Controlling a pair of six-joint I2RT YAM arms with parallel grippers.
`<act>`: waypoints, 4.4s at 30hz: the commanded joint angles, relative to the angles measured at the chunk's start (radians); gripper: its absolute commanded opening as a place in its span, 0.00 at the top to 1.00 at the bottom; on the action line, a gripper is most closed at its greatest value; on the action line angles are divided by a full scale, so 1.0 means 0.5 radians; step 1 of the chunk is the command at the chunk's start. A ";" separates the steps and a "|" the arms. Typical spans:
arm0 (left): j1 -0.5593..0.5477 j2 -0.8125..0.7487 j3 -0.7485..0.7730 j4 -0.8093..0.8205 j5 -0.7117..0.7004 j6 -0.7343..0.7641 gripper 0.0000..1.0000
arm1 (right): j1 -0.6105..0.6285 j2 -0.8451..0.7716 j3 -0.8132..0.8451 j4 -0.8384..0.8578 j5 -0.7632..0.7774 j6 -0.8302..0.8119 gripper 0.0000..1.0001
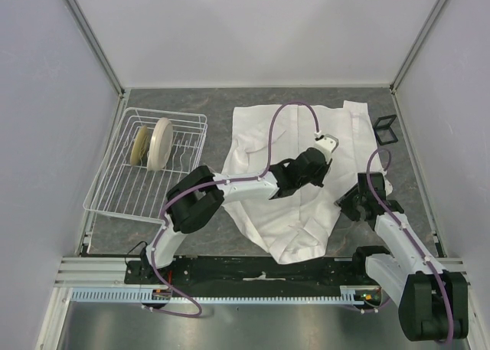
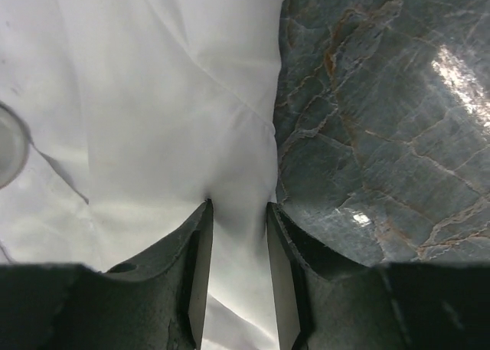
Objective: Remove the brooch from the garment
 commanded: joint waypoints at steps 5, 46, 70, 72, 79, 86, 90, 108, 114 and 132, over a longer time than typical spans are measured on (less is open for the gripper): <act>0.025 -0.067 0.144 0.158 -0.260 0.137 0.98 | -0.008 -0.155 -0.100 -0.346 0.221 0.309 0.63; 0.495 -1.862 -0.979 -0.370 0.951 -0.648 0.98 | -0.005 -0.214 0.179 -0.525 0.353 0.104 0.86; 0.615 -1.868 -1.031 -0.232 1.163 -0.786 0.98 | 0.002 -0.220 0.308 -0.448 0.210 -0.070 0.78; 0.624 -1.871 -1.061 -0.150 1.209 -0.820 0.98 | 0.005 -0.248 0.363 -0.262 -0.225 -0.346 0.72; 0.688 -1.875 -1.291 0.250 1.378 -0.997 0.98 | 0.063 -0.186 0.612 0.214 -1.440 -0.704 0.41; 0.771 -1.832 -1.436 0.468 1.528 -1.371 0.98 | 0.378 -0.291 0.563 1.192 -1.693 0.084 0.27; 0.789 -1.795 -1.457 0.597 1.651 -1.559 0.98 | 0.544 -0.254 0.575 1.335 -1.607 0.211 0.26; 0.820 -1.761 -1.479 0.762 1.811 -1.795 0.98 | 0.710 -0.183 0.612 1.335 -1.527 0.235 0.50; 0.826 -1.770 -1.488 0.762 1.820 -1.795 0.98 | 0.722 -0.192 0.591 1.350 -1.515 0.248 0.54; 0.854 -1.758 -1.540 0.830 1.844 -1.848 0.98 | 0.732 -0.217 0.535 1.424 -1.518 0.263 0.66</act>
